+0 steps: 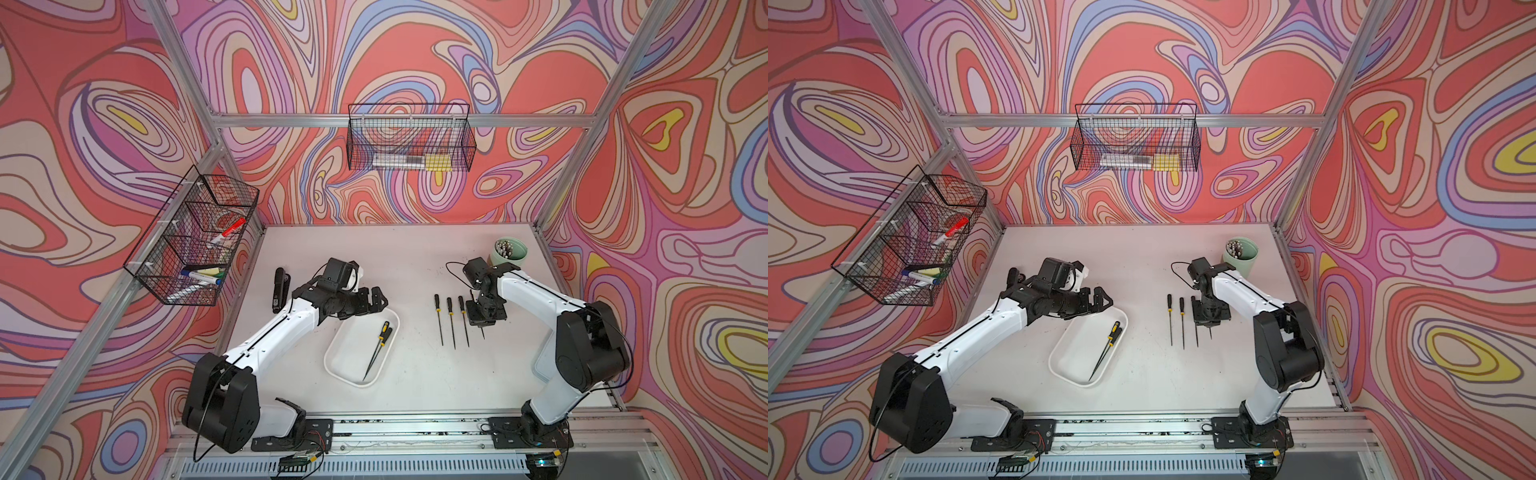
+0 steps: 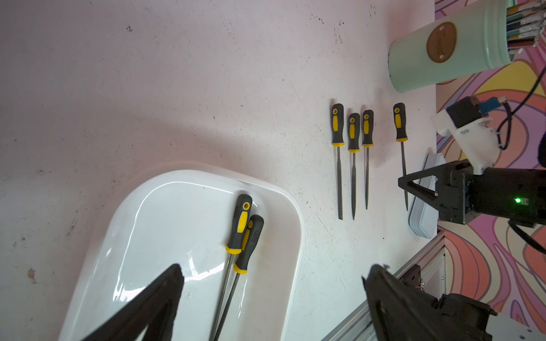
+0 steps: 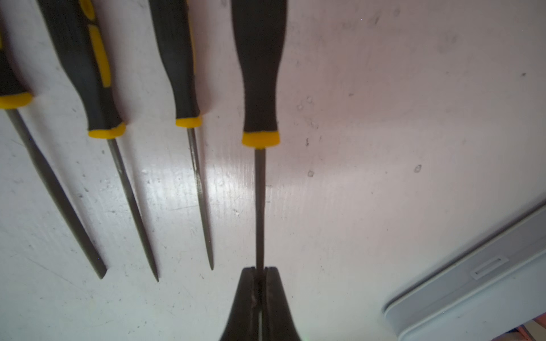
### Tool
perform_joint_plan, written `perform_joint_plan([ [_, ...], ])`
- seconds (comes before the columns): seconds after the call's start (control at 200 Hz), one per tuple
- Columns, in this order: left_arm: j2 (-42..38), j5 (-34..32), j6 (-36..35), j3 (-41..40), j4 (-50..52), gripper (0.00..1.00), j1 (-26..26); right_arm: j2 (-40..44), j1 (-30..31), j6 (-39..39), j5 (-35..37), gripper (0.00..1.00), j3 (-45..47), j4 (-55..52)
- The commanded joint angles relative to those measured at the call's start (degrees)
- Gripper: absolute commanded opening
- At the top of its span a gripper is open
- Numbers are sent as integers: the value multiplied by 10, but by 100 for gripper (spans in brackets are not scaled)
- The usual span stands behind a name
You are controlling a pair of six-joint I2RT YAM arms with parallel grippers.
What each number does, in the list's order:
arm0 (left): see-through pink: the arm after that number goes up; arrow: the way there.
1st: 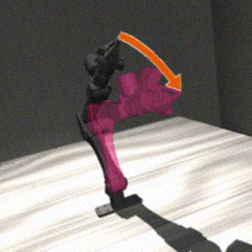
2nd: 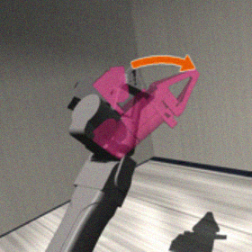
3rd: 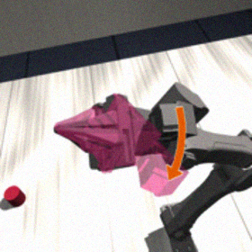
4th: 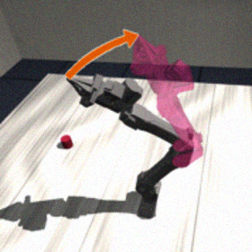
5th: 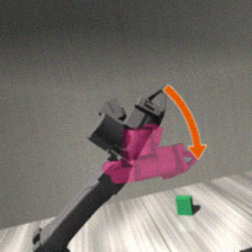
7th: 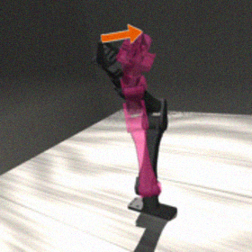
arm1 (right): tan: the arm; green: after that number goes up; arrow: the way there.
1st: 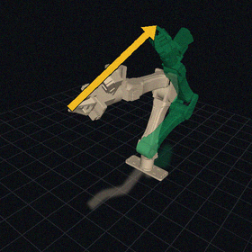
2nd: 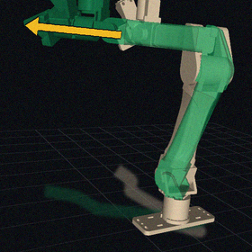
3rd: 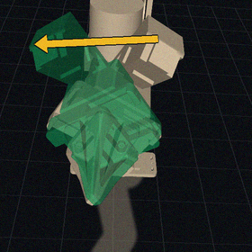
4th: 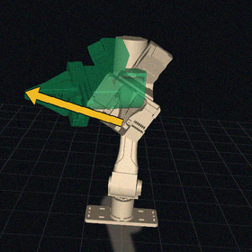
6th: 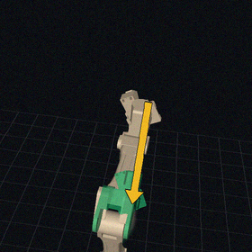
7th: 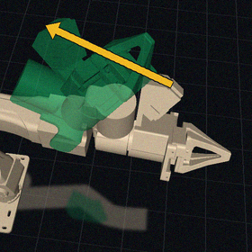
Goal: Take the file tool out of the storage box
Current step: Place the file tool at the center of the board.
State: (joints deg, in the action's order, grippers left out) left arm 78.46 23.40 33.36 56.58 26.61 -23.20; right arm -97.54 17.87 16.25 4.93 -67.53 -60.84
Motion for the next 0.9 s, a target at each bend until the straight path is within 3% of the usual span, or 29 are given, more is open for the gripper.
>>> perform_joint_plan([
  [0.0, 6, 14, -9, -9, -15, 99, 4, -21, -7, -14, -11, 0, 1, 16],
  [0.741, 3, 13, -1, -29, -24, 99, 3, -62, -16, -6, -19, 0, 49, 66],
  [0.896, 2, 10, -8, -27, -5, 99, 4, -61, -15, -5, -19, 7, 50, 65],
])
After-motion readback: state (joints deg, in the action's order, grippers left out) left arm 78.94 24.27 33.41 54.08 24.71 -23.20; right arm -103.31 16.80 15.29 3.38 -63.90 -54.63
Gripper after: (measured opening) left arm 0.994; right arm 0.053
